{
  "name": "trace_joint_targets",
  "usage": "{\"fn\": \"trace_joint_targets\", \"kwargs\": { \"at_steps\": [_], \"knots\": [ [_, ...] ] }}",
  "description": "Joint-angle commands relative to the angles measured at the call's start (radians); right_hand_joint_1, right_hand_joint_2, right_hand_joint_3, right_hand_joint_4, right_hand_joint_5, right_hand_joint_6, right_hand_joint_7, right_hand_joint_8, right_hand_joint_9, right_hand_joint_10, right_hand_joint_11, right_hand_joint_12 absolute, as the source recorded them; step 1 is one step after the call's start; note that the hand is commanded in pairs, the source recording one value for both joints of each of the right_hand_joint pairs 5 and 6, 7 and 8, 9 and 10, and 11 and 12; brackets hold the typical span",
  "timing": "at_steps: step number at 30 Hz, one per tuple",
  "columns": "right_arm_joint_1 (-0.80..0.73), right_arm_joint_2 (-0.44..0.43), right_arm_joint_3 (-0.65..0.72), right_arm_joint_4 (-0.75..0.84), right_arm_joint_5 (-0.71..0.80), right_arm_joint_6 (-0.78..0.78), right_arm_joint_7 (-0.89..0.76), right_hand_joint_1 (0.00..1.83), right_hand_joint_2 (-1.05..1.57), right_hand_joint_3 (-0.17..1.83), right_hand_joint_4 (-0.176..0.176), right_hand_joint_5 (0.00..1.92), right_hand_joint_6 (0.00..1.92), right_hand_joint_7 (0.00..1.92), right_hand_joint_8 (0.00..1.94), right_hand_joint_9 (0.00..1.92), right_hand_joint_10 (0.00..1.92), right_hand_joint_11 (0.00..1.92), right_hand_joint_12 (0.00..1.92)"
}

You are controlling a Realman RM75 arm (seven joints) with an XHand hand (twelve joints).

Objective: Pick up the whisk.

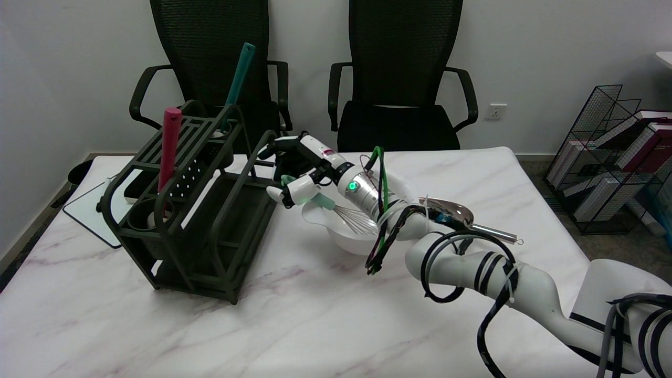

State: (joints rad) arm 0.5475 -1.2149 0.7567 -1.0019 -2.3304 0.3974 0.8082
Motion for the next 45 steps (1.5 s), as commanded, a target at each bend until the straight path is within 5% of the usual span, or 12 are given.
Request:
{"fn": "trace_joint_targets", "kwargs": {
  "at_steps": [1, 45],
  "knots": [
    [-0.032, -0.014, -0.002, -0.015, 0.001, 0.021, 0.001, 1.12, 0.35, 1.16, 0.0, 0.58, 0.58, 1.01, 1.01, 1.11, 1.11, 1.14, 1.14],
    [-0.101, 0.061, 0.066, -0.112, 0.001, 0.021, 0.001, 1.11, 0.35, 1.17, 0.0, 0.51, 0.51, 0.98, 0.98, 1.1, 1.1, 1.27, 1.27]
  ]
}}
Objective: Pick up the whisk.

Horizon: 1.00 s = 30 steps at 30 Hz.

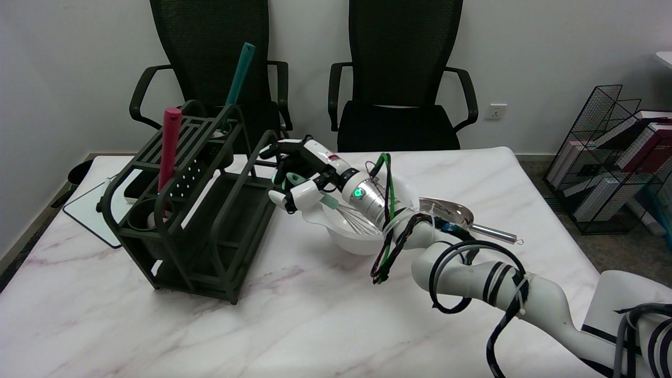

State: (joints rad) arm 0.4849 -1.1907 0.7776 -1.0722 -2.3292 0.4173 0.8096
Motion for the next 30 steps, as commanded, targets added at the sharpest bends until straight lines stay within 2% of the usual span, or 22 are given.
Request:
{"fn": "trace_joint_targets", "kwargs": {
  "at_steps": [1, 16, 17, 19, 22, 30],
  "knots": [
    [-0.04, 0.04, 0.048, -0.044, 0.0, 0.001, 0.0, 1.11, 0.35, 1.17, 0.0, 0.51, 0.51, 0.98, 0.98, 1.1, 1.1, 1.27, 1.27],
    [-0.105, 0.085, 0.098, -0.066, 0.0, 0.049, 0.0, 1.11, 0.34, 1.18, 0.0, 0.53, 0.53, 0.98, 0.98, 1.1, 1.1, 1.28, 1.28],
    [-0.111, 0.088, 0.102, -0.069, 0.0, 0.05, 0.001, 1.12, 0.34, 1.19, 0.0, 0.74, 0.74, 1.04, 1.04, 1.12, 1.12, 1.28, 1.28],
    [-0.12, 0.095, 0.108, -0.073, 0.0, 0.054, 0.001, 1.06, 0.39, 1.16, 0.0, 0.91, 0.91, 1.15, 1.15, 1.2, 1.2, 1.27, 1.27],
    [-0.132, 0.103, 0.114, -0.073, 0.001, 0.066, 0.008, 1.01, 0.53, 1.02, 0.0, 1.18, 1.18, 1.2, 1.2, 1.25, 1.25, 1.27, 1.27],
    [-0.153, 0.118, 0.125, -0.07, 0.001, 0.094, 0.028, 1.0, 0.57, 1.0, 0.0, 1.23, 1.23, 1.2, 1.2, 1.26, 1.26, 1.29, 1.29]
  ]
}}
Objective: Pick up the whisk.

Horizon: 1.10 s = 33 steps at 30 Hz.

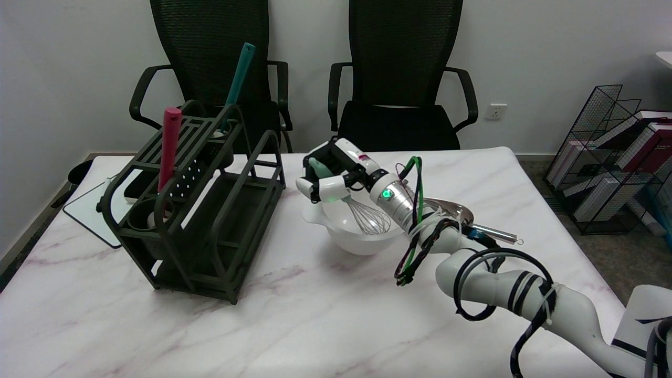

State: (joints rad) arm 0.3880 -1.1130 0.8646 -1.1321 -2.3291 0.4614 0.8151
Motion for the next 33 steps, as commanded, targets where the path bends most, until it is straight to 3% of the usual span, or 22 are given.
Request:
{"fn": "trace_joint_targets", "kwargs": {
  "at_steps": [1, 7, 11, 20, 22, 28, 33],
  "knots": [
    [-0.058, 0.043, 0.039, -0.01, 0.001, 0.055, 0.022, 1.0, 0.57, 1.0, 0.0, 1.23, 1.23, 1.2, 1.2, 1.26, 1.26, 1.29, 1.29],
    [-0.071, 0.052, 0.047, -0.009, 0.004, 0.064, 0.032, 1.0, 0.6, 0.98, 0.0, 1.24, 1.24, 1.21, 1.21, 1.28, 1.28, 1.29, 1.29],
    [-0.08, 0.053, 0.057, -0.014, 0.004, 0.072, 0.032, 0.98, 0.66, 0.94, 0.0, 1.36, 1.36, 1.32, 1.32, 1.38, 1.38, 1.3, 1.3],
    [-0.078, 0.056, 0.057, -0.012, 0.004, 0.074, 0.032, 0.99, 0.43, 0.95, 0.0, 1.43, 1.43, 1.37, 1.37, 1.42, 1.42, 1.33, 1.33],
    [-0.076, 0.056, 0.057, -0.011, 0.004, 0.074, 0.032, 0.99, 0.47, 0.91, 0.0, 1.48, 1.48, 1.44, 1.44, 1.48, 1.48, 1.35, 1.35],
    [-0.073, 0.056, 0.059, -0.009, 0.004, 0.075, 0.032, 0.95, 0.79, 0.82, 0.0, 1.89, 1.89, 1.71, 1.71, 1.72, 1.72, 1.53, 1.53],
    [-0.072, 0.056, 0.059, -0.009, 0.004, 0.075, 0.032, 0.94, 0.95, 0.8, 0.0, 1.92, 1.92, 1.83, 1.83, 1.81, 1.81, 1.62, 1.62]
  ]
}}
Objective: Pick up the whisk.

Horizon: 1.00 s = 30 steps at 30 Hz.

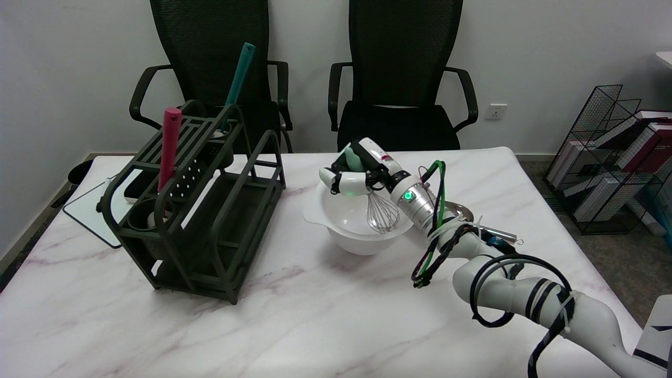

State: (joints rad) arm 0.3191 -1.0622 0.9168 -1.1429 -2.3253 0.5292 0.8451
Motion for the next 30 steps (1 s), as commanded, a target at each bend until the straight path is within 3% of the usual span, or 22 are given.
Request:
{"fn": "trace_joint_targets", "kwargs": {
  "at_steps": [1, 4, 11, 24, 30],
  "knots": [
    [-0.003, 0.005, 0.007, 0.001, 0.0, 0.007, 0.002, 0.94, 0.96, 0.8, 0.0, 1.92, 1.92, 1.84, 1.84, 1.82, 1.82, 1.64, 1.64],
    [-0.003, 0.005, 0.008, -0.007, 0.004, 0.013, 0.003, 0.93, 1.12, 0.78, 0.0, 1.92, 1.92, 1.92, 1.92, 1.91, 1.91, 1.75, 1.75],
    [-0.016, 0.018, 0.011, -0.057, 0.049, 0.042, 0.003, 0.91, 1.4, 0.69, 0.0, 1.92, 1.92, 1.92, 1.92, 1.92, 1.92, 1.91, 1.91],
    [-0.004, 0.022, -0.002, -0.117, 0.059, 0.037, 0.006, 0.86, 1.49, 0.66, 0.0, 1.92, 1.92, 1.92, 1.92, 1.92, 1.92, 1.92, 1.92],
    [0.0, 0.021, -0.003, -0.141, 0.098, 0.043, 0.108, 0.85, 1.53, 0.65, 0.0, 1.92, 1.92, 1.92, 1.92, 1.92, 1.92, 1.92, 1.92]
  ]
}}
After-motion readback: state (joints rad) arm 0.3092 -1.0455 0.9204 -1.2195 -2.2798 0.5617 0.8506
